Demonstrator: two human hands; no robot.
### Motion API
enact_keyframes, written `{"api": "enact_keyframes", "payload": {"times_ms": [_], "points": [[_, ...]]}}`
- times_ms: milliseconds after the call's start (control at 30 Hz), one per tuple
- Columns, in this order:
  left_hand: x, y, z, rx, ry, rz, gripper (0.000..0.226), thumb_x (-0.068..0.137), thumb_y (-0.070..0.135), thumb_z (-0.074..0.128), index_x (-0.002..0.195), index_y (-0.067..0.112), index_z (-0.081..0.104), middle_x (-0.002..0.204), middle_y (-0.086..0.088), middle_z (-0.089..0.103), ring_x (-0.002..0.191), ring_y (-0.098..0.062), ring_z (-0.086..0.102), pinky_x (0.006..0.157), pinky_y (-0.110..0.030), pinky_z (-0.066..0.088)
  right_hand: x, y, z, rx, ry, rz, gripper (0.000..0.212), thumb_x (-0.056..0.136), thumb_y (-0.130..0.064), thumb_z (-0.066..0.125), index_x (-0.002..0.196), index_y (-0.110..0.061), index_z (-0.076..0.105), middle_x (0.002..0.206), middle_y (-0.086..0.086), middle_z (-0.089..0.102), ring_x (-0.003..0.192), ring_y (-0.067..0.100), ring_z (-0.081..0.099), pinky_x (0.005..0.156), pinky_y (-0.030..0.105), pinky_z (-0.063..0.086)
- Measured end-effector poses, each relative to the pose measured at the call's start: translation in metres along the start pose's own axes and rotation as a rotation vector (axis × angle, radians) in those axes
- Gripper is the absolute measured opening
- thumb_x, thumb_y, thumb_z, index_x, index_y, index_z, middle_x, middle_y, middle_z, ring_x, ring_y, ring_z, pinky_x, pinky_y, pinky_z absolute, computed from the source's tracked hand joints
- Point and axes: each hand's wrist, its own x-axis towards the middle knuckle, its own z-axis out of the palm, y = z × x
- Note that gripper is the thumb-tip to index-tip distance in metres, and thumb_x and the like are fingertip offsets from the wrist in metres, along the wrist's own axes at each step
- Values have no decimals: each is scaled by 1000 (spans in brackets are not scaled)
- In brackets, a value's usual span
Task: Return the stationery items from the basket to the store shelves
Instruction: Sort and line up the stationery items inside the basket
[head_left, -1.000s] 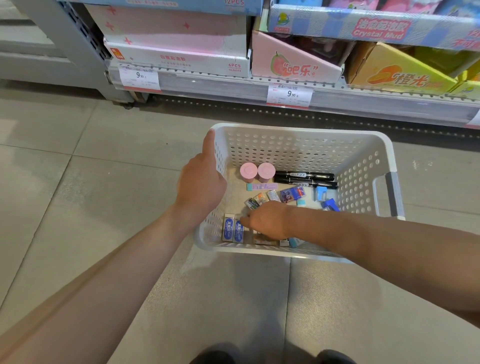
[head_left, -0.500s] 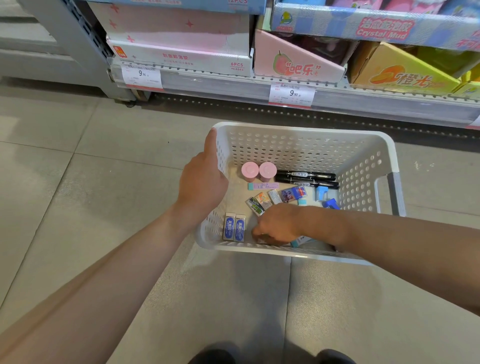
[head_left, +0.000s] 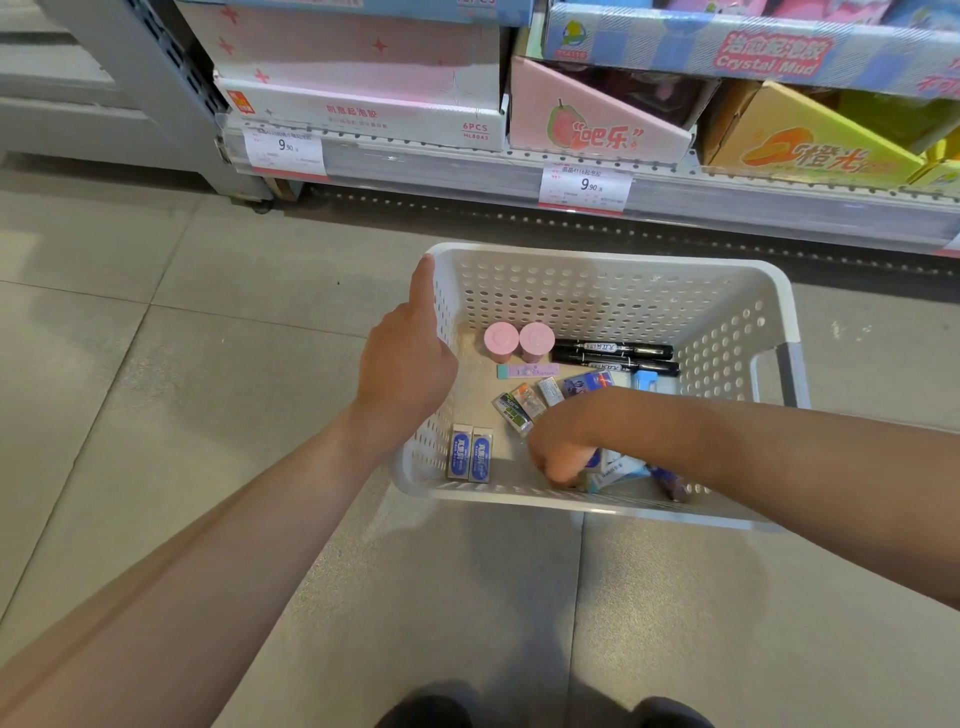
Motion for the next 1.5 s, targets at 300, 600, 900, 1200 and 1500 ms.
{"api": "enact_keyframes", "payload": {"times_ms": [300, 600, 900, 1200, 1500], "points": [[1, -1, 1, -11, 2, 5, 74, 88, 2, 50, 149, 19, 9, 107, -12, 62, 77, -20, 60, 60, -33, 52, 2, 22, 5, 573, 355, 15, 30, 92, -23, 54, 114, -4, 57, 107, 9, 52, 96, 24, 55, 86, 37, 48], [1, -3, 1, -10, 5, 7, 76, 88, 1, 51, 148, 19, 9, 101, -10, 62, 76, -21, 61, 61, -35, 55, 27, -3, 11, 742, 514, 72, 27, 95, -6, 48, 121, 0, 48, 121, 17, 56, 109, 27, 56, 79, 27, 42], [1, -2, 1, 2, 7, 11, 75, 89, 2, 50, 149, 18, 9, 107, -11, 61, 74, -18, 58, 53, -22, 43, 34, -11, 19, 448, 766, 133, 24, 91, -4, 52, 114, -3, 58, 119, 16, 57, 109, 27, 56, 89, 28, 45], [1, -2, 3, -7, 8, 11, 76, 88, 2, 50, 149, 18, 8, 106, -13, 62, 75, -20, 58, 53, -24, 41, 31, -8, 12, 343, 779, 98, 22, 87, 1, 54, 106, -7, 63, 108, 12, 64, 98, 26, 62, 76, 25, 47], [2, -4, 4, -2, 14, 23, 75, 87, 1, 49, 149, 17, 10, 84, -7, 53, 69, -21, 53, 52, -27, 37, 43, -32, -1, 341, 638, 58, 59, 85, -3, 56, 140, -8, 36, 126, 17, 44, 118, 33, 46, 90, 36, 44]]}}
